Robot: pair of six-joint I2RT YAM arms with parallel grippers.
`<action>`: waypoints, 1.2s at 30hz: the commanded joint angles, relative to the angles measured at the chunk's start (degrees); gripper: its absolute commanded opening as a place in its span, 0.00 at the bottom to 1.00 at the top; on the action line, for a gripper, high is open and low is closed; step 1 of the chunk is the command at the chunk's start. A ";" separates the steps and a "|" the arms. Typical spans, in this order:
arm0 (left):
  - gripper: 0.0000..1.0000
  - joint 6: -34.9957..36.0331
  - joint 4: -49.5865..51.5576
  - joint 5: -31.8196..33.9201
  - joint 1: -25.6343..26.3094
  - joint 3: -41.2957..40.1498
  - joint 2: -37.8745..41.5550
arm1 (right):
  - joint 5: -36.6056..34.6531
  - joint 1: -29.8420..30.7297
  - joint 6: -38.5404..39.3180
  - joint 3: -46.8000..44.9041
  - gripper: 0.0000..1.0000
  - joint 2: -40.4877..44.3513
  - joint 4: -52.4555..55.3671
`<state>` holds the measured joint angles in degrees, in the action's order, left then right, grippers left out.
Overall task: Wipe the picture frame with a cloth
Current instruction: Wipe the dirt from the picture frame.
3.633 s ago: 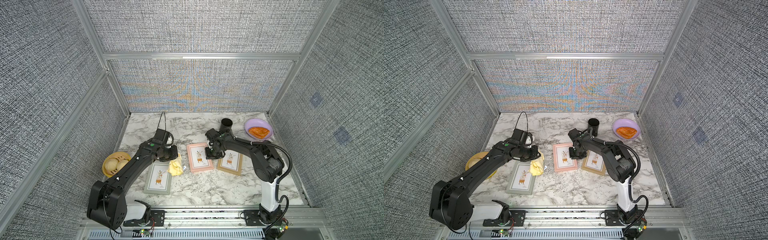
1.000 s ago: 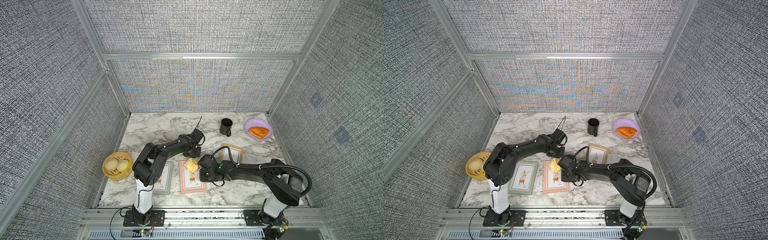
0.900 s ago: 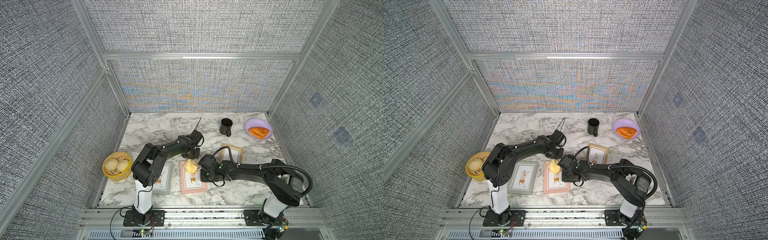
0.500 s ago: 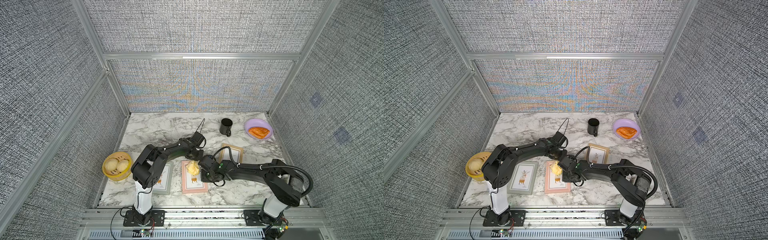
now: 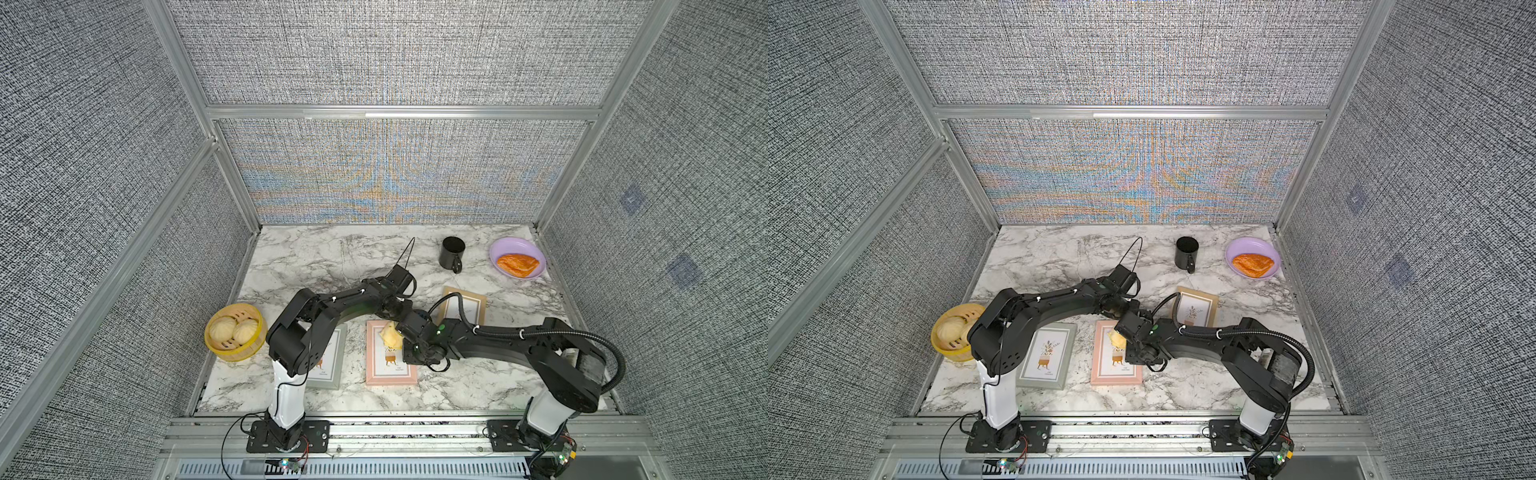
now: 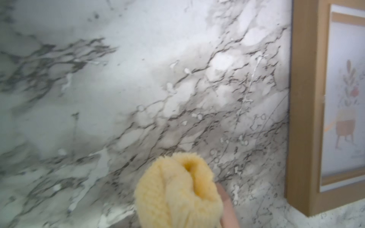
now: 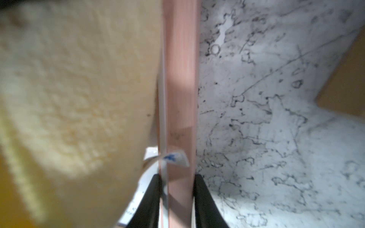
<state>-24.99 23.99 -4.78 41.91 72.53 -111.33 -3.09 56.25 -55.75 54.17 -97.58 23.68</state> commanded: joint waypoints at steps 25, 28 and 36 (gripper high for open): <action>0.00 -3.18 0.06 -4.31 4.50 3.23 -4.41 | -2.97 0.14 0.33 1.98 0.31 -2.92 13.23; 0.00 -1.38 2.60 -1.64 4.26 3.25 -3.68 | -3.05 0.10 0.29 1.99 0.30 -2.98 13.70; 0.00 2.21 5.28 1.33 -2.05 -2.66 2.17 | -4.28 0.13 -1.25 0.41 0.30 -1.89 14.69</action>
<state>-24.97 24.23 -4.43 41.41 71.20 -110.26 -4.82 56.49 -56.99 55.96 -98.72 28.01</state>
